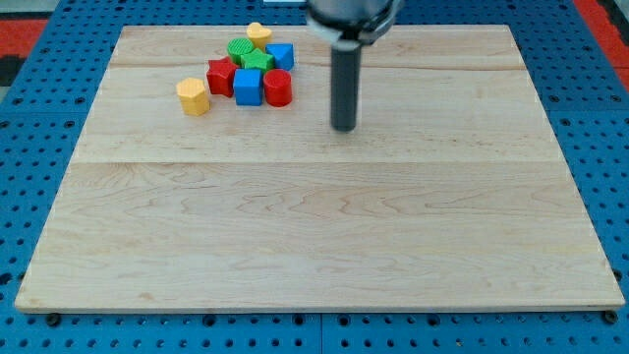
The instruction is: Move yellow heart into green circle
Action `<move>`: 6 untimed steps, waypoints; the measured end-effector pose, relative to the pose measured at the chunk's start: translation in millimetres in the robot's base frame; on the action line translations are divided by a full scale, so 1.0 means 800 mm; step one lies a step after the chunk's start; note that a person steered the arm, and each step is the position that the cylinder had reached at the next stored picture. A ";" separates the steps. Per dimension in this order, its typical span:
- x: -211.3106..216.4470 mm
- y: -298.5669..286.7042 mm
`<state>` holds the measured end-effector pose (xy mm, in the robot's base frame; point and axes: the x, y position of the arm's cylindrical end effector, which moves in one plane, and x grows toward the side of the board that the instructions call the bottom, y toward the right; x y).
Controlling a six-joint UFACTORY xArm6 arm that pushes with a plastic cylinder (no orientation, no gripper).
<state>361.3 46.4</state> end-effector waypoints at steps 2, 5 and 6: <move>-0.202 -0.085; -0.211 -0.177; -0.210 -0.195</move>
